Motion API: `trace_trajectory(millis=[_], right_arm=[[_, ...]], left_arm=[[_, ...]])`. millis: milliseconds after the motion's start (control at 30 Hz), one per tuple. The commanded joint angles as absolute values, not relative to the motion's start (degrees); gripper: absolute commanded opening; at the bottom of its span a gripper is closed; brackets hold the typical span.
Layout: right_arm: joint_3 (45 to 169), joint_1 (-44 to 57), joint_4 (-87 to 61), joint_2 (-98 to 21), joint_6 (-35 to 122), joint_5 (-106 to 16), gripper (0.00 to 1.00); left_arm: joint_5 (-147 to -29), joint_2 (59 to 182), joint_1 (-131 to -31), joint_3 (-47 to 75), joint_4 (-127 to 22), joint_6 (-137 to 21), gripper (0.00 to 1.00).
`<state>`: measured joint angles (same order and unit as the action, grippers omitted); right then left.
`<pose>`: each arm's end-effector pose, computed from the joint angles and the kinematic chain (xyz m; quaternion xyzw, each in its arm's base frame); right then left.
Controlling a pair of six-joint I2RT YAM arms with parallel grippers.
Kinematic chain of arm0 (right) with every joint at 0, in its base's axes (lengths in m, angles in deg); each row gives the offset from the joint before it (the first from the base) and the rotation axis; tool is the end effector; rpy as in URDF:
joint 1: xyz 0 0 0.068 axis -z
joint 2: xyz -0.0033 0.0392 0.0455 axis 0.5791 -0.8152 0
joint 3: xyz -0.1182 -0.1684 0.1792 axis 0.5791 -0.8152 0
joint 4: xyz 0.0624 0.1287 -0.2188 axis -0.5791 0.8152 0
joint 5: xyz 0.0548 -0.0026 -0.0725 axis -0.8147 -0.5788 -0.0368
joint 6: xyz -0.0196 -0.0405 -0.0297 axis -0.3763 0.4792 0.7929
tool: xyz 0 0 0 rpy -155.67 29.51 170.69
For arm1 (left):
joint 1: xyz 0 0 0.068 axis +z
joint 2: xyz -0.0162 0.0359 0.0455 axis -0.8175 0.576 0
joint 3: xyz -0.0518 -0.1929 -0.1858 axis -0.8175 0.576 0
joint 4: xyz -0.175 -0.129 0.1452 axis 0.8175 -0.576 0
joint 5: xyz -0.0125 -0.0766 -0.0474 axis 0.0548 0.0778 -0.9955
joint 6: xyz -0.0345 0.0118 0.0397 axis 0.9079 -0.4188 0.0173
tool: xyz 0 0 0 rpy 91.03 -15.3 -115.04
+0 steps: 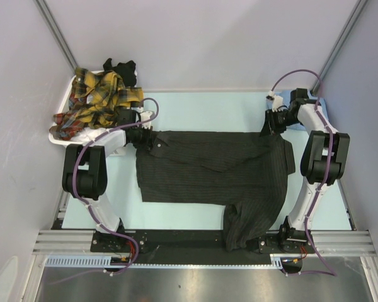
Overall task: Fold and stack the long sleeve shirts
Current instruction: Fold the shirt
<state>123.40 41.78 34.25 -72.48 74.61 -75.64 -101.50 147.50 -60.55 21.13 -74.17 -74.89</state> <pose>0.4141 -0.0243 0.2151 -0.1964 0.9131 0.2705 0.2336 0.3638 -0.0497 0.1792 0.1459 0.9323 -0.1831 0.2759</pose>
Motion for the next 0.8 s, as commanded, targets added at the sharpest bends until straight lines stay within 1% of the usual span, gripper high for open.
trace_trajectory(millis=[0,33,67,133,167,233,267,300,333,367,400,467,500,567,633,700,767], right_arm=[[126.82,42.16,37.72,-67.66,77.03,-77.65,0.27],[126.12,42.07,38.25,-66.87,78.25,-77.74,0.27],[125.77,41.90,38.86,-66.25,79.13,-78.09,0.27],[124.11,41.02,40.19,-64.15,80.89,-78.44,0.28],[123.31,40.49,40.54,-63.70,81.33,-78.45,0.28],[121.30,38.47,40.80,-62.56,82.39,-78.36,0.28],[120.41,37.77,40.72,-62.29,82.57,-78.18,0.28],[119.53,37.15,40.54,-61.94,82.57,-78.36,0.28],[118.57,36.19,40.37,-61.85,82.66,-78.27,0.28],[116.56,35.83,39.67,-61.76,82.66,-78.10,0.28],[115.58,35.57,39.14,-61.93,82.66,-77.57,0.28],[113.56,35.57,39.22,-62.37,83.09,-76.95,0.28],[112.94,35.57,39.92,-62.11,85.10,-77.21,0.29],[111.01,37.31,42.19,-59.32,88.79,-78.09,0.32],[107.15,39.16,44.39,-56.59,95.46,-78.97,0.38],[103.64,42.15,50.97,-52.12,102.57,-79.41,0.45],[100.99,44.86,57.55,-48.42,113.90,-77.31,0.50]], left_arm=[[-99.59,147.13,-60.54,21.74,-73.19,-74.25,0.00],[-98.89,147.04,-60.54,21.74,-73.36,-74.08,0.00],[-98.19,147.13,-60.54,21.74,-73.45,-74.16,0.07],[-98.01,146.52,-60.54,21.48,-74.24,-74.60,0.15],[-98.44,145.82,-60.54,21.39,-74.51,-74.86,0.25],[-101.76,142.40,-60.63,21.74,-74.86,-76.62,0.34],[-102.83,140.99,-60.54,22.00,-74.86,-77.41,0.43],[-104.15,139.59,-60.54,22.62,-75.12,-79.76,0.49],[-105.03,136.70,-60.72,22.88,-75.47,-81.35,0.58],[-106.08,135.63,-61.24,23.23,-76.08,-83.28,0.61],[-106.88,134.31,-61.77,23.59,-78.61,-88.52,0.61],[-108.54,131.50,-63.52,24.46,-81.35,-94.00,0.63],[-109.86,130.79,-64.05,25.34,-85.37,-100.20,0.63],[-111.97,128.34,-65.46,26.57,-89.95,-106.21,0.63],[-112.86,126.31,-66.43,30.25,-95.06,-114.65,0.63],[-112.95,122.89,-68.10,35.07,-98.92,-122.02,0.63],[-112.77,120.16,-69.67,38.60,-100.25,-125.82,0.63]])
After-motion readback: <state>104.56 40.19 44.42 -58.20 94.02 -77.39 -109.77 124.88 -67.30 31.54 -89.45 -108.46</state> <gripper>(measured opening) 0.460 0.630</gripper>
